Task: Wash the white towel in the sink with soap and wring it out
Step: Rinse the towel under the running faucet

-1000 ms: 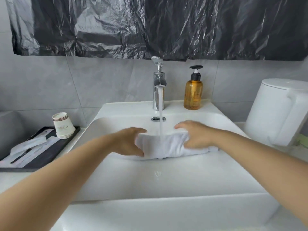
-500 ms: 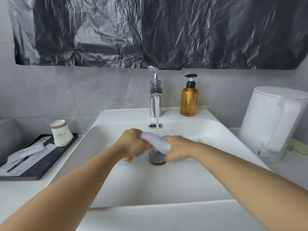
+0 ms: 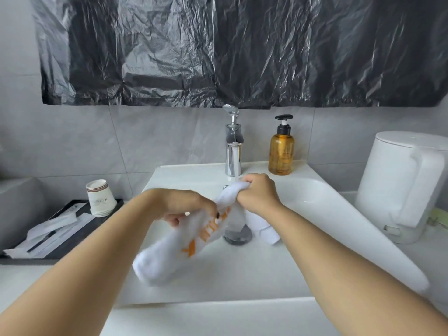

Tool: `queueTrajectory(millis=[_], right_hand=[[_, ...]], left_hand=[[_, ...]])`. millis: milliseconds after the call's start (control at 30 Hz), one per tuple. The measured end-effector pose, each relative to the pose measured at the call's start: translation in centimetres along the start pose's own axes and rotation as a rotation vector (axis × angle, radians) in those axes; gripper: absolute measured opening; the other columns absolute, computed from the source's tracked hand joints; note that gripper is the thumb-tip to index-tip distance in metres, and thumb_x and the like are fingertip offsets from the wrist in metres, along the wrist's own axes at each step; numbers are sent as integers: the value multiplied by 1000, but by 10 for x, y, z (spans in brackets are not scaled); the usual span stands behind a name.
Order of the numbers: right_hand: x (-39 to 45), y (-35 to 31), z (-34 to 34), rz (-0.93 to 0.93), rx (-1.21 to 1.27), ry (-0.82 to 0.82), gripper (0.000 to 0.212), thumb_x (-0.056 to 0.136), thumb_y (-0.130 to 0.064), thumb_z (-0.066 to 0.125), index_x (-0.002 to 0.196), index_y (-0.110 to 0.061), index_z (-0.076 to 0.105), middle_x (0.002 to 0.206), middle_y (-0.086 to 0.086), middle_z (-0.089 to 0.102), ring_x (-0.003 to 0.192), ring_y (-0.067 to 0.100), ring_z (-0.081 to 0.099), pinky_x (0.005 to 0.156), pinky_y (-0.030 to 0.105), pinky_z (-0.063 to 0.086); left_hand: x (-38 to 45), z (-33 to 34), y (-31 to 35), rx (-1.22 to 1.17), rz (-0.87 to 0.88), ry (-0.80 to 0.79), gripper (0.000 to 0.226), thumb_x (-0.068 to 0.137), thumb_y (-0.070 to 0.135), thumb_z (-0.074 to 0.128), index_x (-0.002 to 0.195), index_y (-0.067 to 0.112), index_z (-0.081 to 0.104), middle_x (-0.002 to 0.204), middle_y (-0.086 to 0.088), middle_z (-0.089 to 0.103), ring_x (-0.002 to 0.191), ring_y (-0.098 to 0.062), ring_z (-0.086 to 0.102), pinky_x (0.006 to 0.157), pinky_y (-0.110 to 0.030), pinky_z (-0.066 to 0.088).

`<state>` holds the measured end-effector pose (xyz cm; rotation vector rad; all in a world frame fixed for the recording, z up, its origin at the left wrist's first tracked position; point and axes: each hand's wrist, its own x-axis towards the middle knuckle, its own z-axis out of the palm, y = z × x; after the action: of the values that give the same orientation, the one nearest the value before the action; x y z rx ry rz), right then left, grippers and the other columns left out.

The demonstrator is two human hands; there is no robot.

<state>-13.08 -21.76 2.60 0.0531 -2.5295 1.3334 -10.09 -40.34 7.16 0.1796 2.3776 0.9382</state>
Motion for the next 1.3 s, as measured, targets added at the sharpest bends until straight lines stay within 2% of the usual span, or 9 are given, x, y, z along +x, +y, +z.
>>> queueTrajectory(millis=[133,333,467,600,767,867,967,1133,1300], right_hand=[[-6,-16,10,-146,106,-6,29,75,-3,55,86,-25,69,92,-8,68,90,11,62,75,18,49],[4,3,5,-78,276,-237,45,74,8,64,108,-22,67,110,-4,67,101,10,62,78,13,48],[10,11,-10,138,662,-444,53,62,-6,60,115,-11,63,100,14,67,87,25,64,77,32,51],[6,15,-17,266,926,-601,35,73,-30,68,101,-10,68,98,17,67,91,31,63,94,44,47],[5,-3,-6,254,672,-407,66,64,-56,83,111,-11,70,101,9,75,97,24,72,94,40,55],[15,-12,-4,264,669,-217,66,56,-48,91,105,-9,70,94,8,76,85,24,74,81,37,60],[22,-18,-8,353,642,-265,94,34,-53,97,112,-9,69,97,9,76,87,28,74,88,45,57],[22,-14,-34,373,444,-553,25,80,-23,78,96,-5,72,87,14,73,80,26,69,84,37,54],[24,-4,-45,340,823,-475,17,67,-14,73,81,-6,68,72,11,68,67,22,64,76,34,51]], left_hand=[[13,12,0,-92,94,-49,60,58,37,83,114,21,70,108,0,76,105,-19,71,97,-34,52],[37,21,0,-367,86,293,58,40,17,80,96,0,73,87,-18,76,86,-38,74,75,-37,55],[40,27,18,-539,110,431,50,44,14,79,91,2,72,83,-18,76,74,-33,73,73,-38,58],[43,24,23,-747,155,368,60,43,21,79,101,4,74,96,-19,76,92,-37,73,96,-52,54],[41,30,18,-937,274,278,18,85,9,55,89,2,70,80,-19,70,72,-32,68,81,-40,52],[41,25,11,-947,313,243,18,88,10,51,87,4,68,75,-16,69,67,-30,67,78,-39,51],[40,17,5,-849,272,214,17,88,19,59,90,7,71,83,-15,72,74,-29,69,80,-38,53],[43,3,-10,-612,216,89,59,61,36,83,110,6,73,106,-18,73,92,-31,69,92,-41,51],[49,-1,-14,-567,176,146,73,54,34,83,119,4,69,109,-20,73,97,-34,70,101,-49,49]])
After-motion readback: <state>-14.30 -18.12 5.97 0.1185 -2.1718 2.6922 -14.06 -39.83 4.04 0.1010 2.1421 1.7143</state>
